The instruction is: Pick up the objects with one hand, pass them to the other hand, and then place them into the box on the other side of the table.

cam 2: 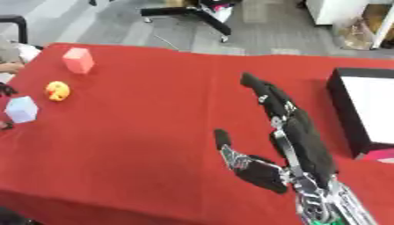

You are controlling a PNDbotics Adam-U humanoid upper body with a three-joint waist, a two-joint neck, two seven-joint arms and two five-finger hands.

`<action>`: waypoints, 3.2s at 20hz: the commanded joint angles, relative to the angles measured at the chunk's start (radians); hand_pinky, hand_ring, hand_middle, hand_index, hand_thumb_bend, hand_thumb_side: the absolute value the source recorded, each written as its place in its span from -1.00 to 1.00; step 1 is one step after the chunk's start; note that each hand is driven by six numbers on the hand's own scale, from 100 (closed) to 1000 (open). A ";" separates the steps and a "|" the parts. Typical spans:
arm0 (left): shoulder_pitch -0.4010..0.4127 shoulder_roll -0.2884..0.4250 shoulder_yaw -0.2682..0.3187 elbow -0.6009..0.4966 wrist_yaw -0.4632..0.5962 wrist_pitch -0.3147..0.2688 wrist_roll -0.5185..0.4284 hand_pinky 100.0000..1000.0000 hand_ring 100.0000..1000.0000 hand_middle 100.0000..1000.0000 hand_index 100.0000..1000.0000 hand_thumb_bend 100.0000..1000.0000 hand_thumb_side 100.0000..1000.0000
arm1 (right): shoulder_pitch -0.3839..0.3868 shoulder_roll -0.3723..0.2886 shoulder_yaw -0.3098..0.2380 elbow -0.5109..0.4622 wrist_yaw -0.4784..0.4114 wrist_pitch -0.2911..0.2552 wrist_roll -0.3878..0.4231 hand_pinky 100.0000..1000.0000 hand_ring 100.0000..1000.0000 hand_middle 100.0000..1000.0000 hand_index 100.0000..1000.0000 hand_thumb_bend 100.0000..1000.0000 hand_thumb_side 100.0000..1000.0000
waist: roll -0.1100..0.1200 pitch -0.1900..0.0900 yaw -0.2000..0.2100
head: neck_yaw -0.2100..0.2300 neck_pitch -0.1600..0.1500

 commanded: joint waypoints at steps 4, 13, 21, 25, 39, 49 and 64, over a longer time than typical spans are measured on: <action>-0.024 0.014 0.011 0.027 -0.012 0.020 0.101 0.69 0.52 0.50 0.78 -0.32 -0.65 | -0.011 0.007 0.000 -0.021 -0.006 0.000 -0.005 0.38 0.80 0.66 1.00 -0.64 -0.12 | -0.004 0.002 -0.004 | 0.005 -0.003; -0.031 0.019 0.021 0.016 0.026 0.003 0.099 0.51 0.11 -0.06 0.25 -0.60 -0.71 | -0.011 0.010 0.002 -0.021 -0.007 0.002 -0.008 0.38 0.80 0.66 1.00 -0.66 -0.11 | -0.008 0.008 -0.006 | 0.006 -0.003; -0.041 0.040 0.066 -0.138 0.136 -0.097 0.094 0.39 -0.05 -0.25 0.00 -1.00 -0.80 | -0.012 0.008 0.002 -0.021 -0.006 0.002 -0.007 0.38 0.80 0.66 1.00 -0.66 -0.11 | -0.007 0.002 0.001 | -0.003 -0.003; -0.052 -0.027 0.049 -0.239 0.198 -0.159 0.152 0.33 -0.05 -0.26 -0.02 -1.00 -0.71 | -0.020 0.008 0.006 -0.021 -0.006 -0.005 0.002 0.39 0.80 0.66 1.00 -0.65 -0.12 | -0.014 0.001 0.002 | -0.005 -0.003; 0.109 -0.365 -0.205 -0.581 0.408 -0.369 0.230 0.23 -0.05 -0.26 -0.05 -1.00 0.15 | -0.081 0.014 0.015 -0.021 0.060 -0.060 0.060 0.46 0.78 0.67 1.00 -0.54 -0.20 | -0.060 0.012 -0.021 | -0.017 -0.003; 0.093 -0.585 -0.390 -0.617 0.558 -0.448 0.081 0.26 -0.01 -0.22 -0.01 -1.00 0.36 | -0.120 -0.013 0.035 -0.021 0.081 -0.114 0.111 0.51 0.76 0.67 0.96 -0.45 -0.25 | -0.064 0.019 -0.006 | -0.063 -0.003; 0.053 -0.631 -0.444 -0.791 0.795 -0.273 -0.156 0.26 0.01 -0.20 0.00 -1.00 0.36 | -0.119 -0.013 0.042 -0.021 0.093 -0.130 0.100 0.46 0.73 0.64 0.93 -0.48 -0.29 | -0.069 0.020 -0.009 | -0.088 -0.003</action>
